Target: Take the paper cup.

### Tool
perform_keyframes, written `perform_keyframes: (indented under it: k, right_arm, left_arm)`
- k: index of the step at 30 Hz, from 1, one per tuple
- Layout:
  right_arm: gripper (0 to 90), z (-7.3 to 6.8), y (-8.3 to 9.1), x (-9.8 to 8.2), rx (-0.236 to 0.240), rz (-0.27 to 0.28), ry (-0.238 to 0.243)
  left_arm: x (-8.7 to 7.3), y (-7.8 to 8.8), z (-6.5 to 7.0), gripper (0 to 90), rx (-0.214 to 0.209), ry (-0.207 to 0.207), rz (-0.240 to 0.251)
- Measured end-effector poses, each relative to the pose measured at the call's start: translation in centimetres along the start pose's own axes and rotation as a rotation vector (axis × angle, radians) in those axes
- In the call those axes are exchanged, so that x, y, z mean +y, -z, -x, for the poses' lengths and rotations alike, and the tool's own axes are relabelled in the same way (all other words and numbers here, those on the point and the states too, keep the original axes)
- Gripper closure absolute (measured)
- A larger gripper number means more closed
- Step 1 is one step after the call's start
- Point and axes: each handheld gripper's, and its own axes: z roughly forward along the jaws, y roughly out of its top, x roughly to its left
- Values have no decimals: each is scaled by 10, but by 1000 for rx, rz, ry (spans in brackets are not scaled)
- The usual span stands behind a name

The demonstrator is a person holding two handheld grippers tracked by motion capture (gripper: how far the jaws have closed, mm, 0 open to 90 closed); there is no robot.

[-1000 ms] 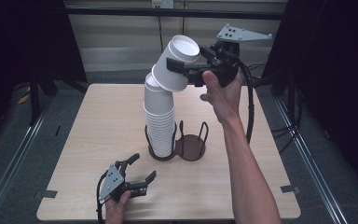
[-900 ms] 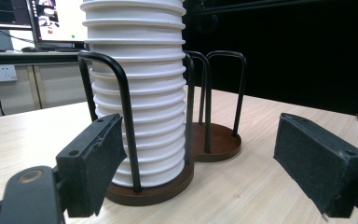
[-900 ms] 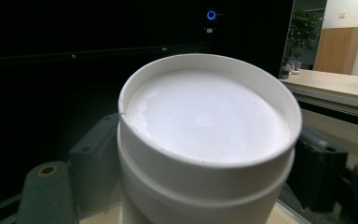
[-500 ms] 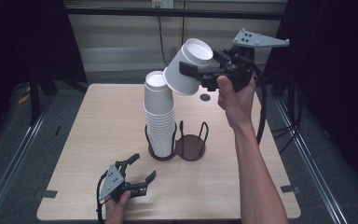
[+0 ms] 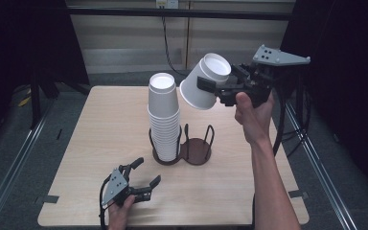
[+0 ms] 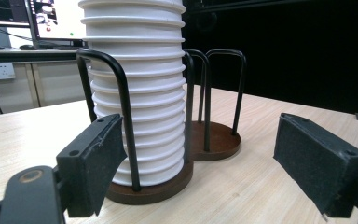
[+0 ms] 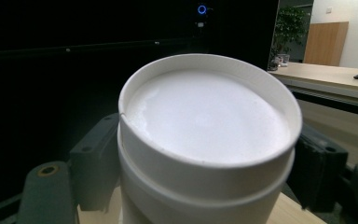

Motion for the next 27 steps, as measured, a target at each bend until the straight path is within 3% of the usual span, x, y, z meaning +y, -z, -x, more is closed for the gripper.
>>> perform_keyframes:
  k: [6, 7, 8, 9, 10, 14, 15, 16, 19, 21, 24, 27]
  right_arm:
    - [217, 1, 6, -16, 4, -14, -16]
    - [217, 2, 7, -20, 6, -22, -15]
    - [217, 2, 7, -23, 6, -28, -18]
    - [217, 2, 8, -26, 6, -32, -22]
    - [217, 3, 9, -30, 6, -37, -24]
    - [218, 3, 11, -40, 5, -44, -34]
    - [218, 3, 12, -43, 6, -47, -35]
    - [218, 2, 12, -45, 8, -47, -35]
    - [218, 0, 13, -53, 17, -51, -39]
    - [218, 0, 12, -58, 22, -55, -41]
    - [219, -2, 10, -66, 29, -64, -46]
    - [218, -4, 7, -75, 37, -72, -53]
  left_arm:
    - [0, 0, 0, 157, -9, 12, -2]
    - [1, -1, -1, 157, -11, -2, -7]
    - [0, -1, 1, 157, -11, 16, -7]
    - [1, -1, -1, 157, -20, -12, -20]
    - [1, -2, 1, 158, -19, 17, -20]
    - [1, -3, 2, 157, -19, 17, -36]
    - [2, -3, 2, 156, -26, 23, -36]
    - [2, -4, 0, 156, -40, 0, -42]
    - [4, -5, 2, 156, -54, 35, -39]
    - [8, -5, 1, 157, -57, 9, -48]
    - [13, -6, 2, 158, -75, 38, -57]
    - [20, -4, -1, 160, -96, 11, -63]
